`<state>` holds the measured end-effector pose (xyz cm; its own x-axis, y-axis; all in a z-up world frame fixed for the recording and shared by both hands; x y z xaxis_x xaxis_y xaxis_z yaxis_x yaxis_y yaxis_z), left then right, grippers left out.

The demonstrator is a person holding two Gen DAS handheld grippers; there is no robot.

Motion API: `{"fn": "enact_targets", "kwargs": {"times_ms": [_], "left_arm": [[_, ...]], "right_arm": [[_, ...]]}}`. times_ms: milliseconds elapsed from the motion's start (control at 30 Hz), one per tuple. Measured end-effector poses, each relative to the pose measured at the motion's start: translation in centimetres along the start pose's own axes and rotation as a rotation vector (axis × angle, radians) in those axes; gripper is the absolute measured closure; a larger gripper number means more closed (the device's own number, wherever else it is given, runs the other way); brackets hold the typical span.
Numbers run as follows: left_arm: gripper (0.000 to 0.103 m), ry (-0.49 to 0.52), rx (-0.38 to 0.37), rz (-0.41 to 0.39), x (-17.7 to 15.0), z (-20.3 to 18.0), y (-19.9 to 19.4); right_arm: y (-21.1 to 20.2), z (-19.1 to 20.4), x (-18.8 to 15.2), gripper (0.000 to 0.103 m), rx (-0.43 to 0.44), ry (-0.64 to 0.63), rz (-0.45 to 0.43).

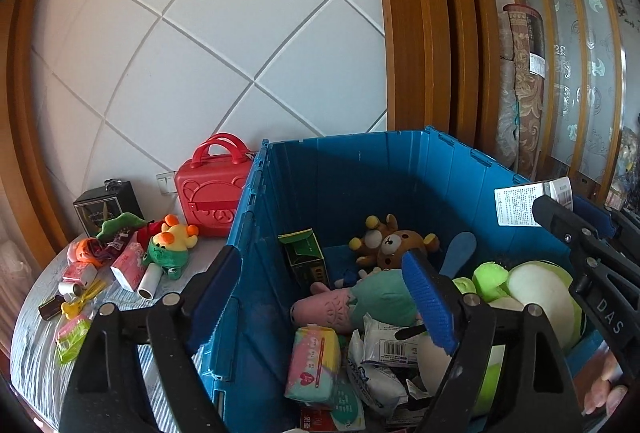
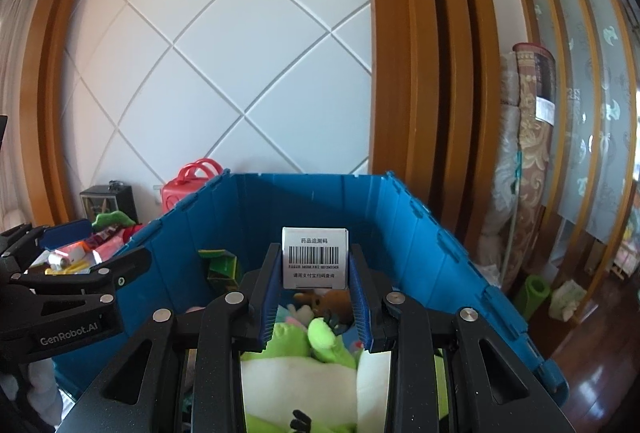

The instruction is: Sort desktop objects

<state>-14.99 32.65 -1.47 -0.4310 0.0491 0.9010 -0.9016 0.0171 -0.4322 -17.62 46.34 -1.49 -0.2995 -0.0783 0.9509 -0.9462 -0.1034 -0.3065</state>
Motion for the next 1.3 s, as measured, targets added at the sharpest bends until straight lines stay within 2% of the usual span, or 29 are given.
{"fn": "enact_targets", "kwargs": {"times_ms": [100, 133, 167, 200, 267, 333, 500, 867, 1300], "left_arm": [[0.02, -0.008, -0.005, 0.003, 0.0, 0.1, -0.1], [0.02, -0.011, -0.007, 0.005, 0.0, 0.2, -0.1], [0.019, -0.013, -0.009, 0.007, -0.1, 0.3, -0.2], [0.019, -0.015, -0.009, 0.01, -0.1, 0.5, -0.2], [0.019, -0.02, 0.011, 0.026, -0.3, 0.8, -0.2], [0.019, -0.026, 0.011, 0.028, -0.5, 1.1, -0.3], [0.017, -0.036, 0.003, 0.021, -1.1, 1.1, -0.9], [0.016, -0.009, 0.035, 0.026, -1.5, 0.9, -2.1], [0.016, -0.01, 0.035, 0.028, -1.7, 1.8, -3.4]], "right_arm": [[0.5, 0.0, -0.1, 0.072, -0.011, -0.008, 0.018], [0.6, -0.1, -0.1, 0.067, -0.023, -0.007, 0.023], [0.7, -0.3, -0.1, 0.052, -0.03, -0.002, 0.025], [0.7, -0.4, -0.1, 0.043, -0.031, 0.004, 0.025], [0.4, -0.4, 0.1, 0.013, -0.039, 0.003, 0.017], [-0.1, -0.3, 0.3, 0.001, -0.047, -0.006, 0.0], [-0.8, -0.3, 0.4, 0.0, -0.089, -0.025, -0.007], [-0.9, -0.9, -1.0, 0.0, -0.073, 0.007, 0.045], [-2.0, 0.2, -1.2, 0.0, -0.07, 0.001, 0.063]]}}
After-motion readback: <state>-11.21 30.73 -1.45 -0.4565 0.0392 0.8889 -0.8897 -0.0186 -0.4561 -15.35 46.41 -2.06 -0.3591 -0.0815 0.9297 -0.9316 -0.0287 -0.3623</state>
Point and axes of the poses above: each gripper's, at about its wrist camera, not at the fingertips, and y roughly the way its jaws point, z to its left, x to its top, the point moved 6 cm from there along y, roughly the way its jaws point, and after that the axes turned 1 degree about -y, right-handed, at the moved point
